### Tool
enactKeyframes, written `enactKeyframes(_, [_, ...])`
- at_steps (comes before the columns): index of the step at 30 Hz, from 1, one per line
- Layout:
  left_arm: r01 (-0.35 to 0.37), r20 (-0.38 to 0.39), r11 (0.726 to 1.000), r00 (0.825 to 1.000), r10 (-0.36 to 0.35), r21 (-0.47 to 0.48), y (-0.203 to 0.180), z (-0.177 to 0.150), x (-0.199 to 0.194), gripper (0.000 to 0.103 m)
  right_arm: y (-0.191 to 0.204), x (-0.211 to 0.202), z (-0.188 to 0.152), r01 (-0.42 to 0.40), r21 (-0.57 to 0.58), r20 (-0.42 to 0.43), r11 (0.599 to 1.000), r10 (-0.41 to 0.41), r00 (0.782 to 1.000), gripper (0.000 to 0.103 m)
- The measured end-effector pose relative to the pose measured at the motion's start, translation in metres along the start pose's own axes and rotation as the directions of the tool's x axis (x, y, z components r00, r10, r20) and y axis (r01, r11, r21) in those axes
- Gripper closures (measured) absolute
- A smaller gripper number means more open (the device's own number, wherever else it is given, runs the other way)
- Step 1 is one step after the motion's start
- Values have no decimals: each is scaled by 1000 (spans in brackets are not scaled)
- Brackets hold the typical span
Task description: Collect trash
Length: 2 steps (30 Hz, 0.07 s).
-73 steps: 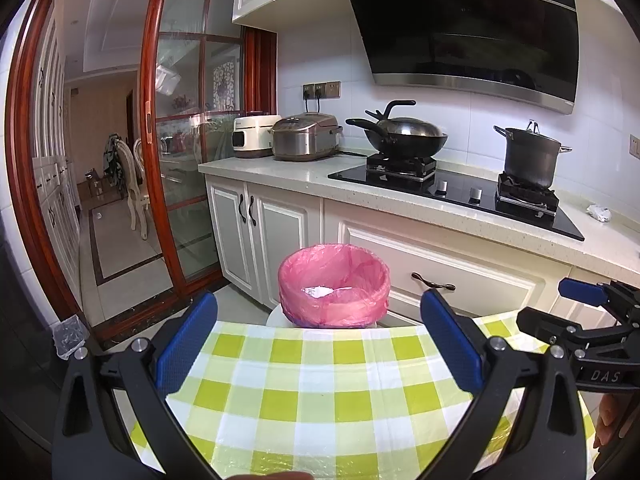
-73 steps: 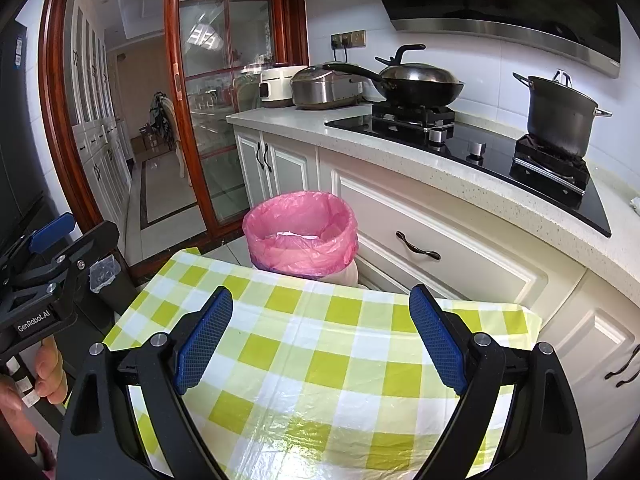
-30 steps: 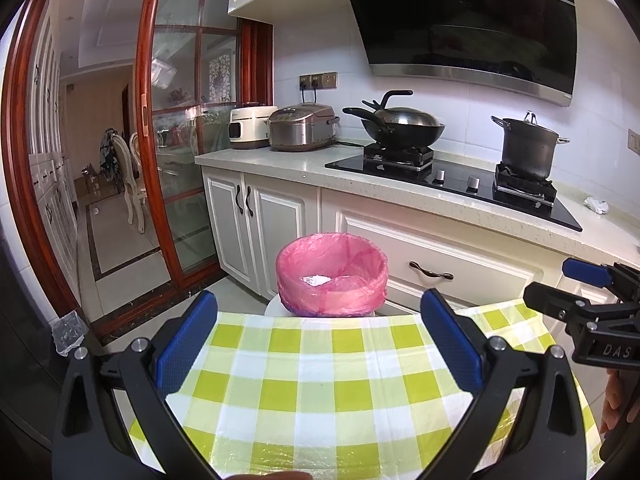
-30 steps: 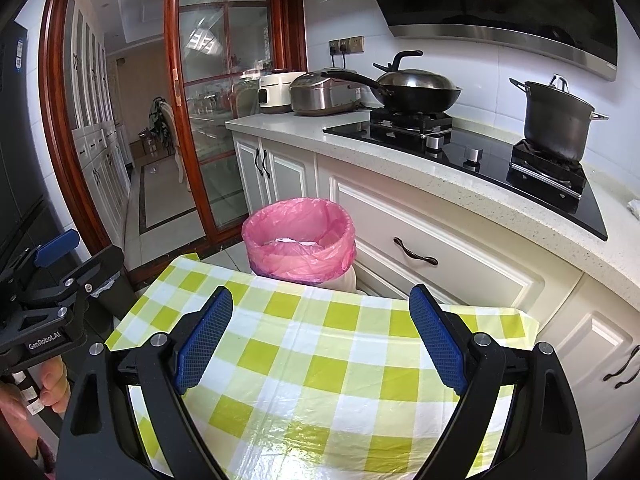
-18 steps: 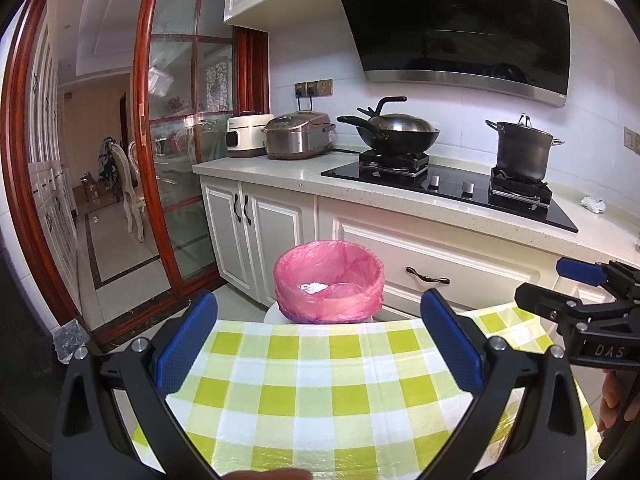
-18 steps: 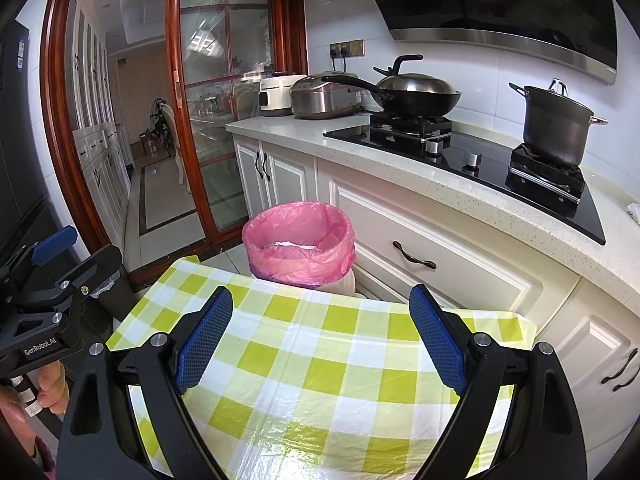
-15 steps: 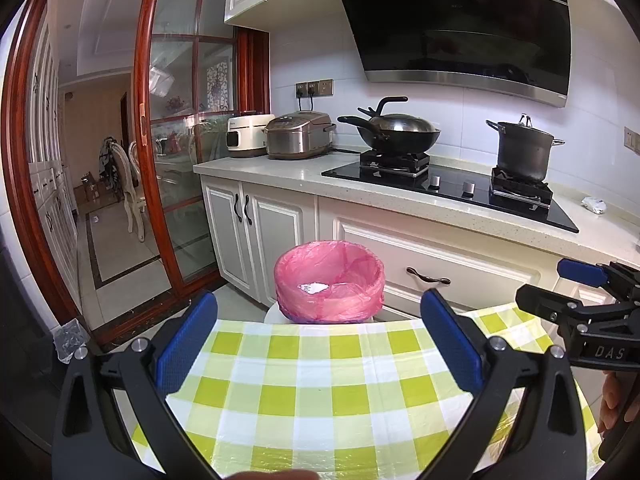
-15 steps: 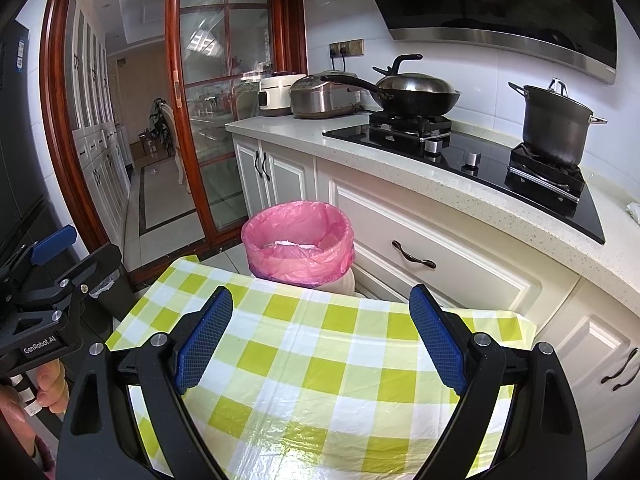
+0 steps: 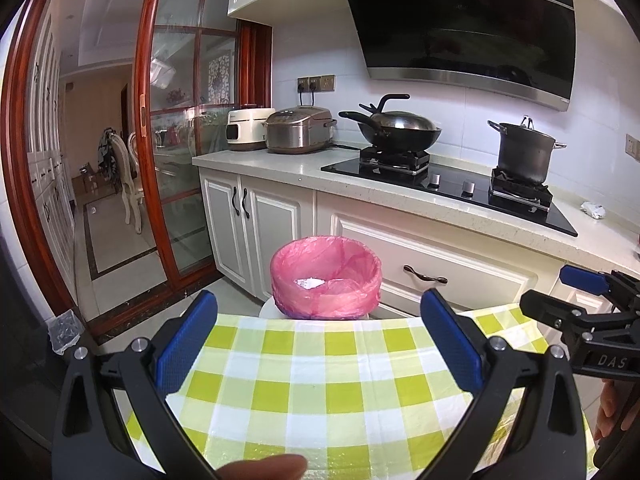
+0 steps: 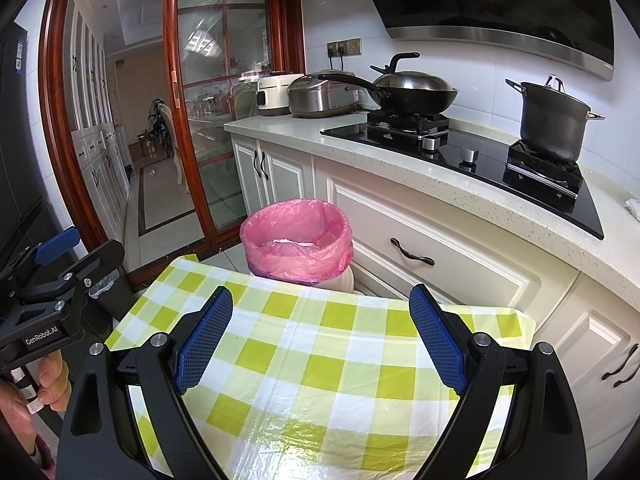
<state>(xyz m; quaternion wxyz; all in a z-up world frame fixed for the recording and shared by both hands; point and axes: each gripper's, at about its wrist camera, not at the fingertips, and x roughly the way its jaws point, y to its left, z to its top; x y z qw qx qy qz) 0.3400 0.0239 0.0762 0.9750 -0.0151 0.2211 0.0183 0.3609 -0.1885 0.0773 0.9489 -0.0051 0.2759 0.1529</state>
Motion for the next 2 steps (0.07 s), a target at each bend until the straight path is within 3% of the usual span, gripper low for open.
enactKeyframes(2, [-1, 1, 1000, 1000, 1, 3, 0, -1, -1, 5, 0, 0, 0, 1, 2, 0, 1000, -1, 1000, 19])
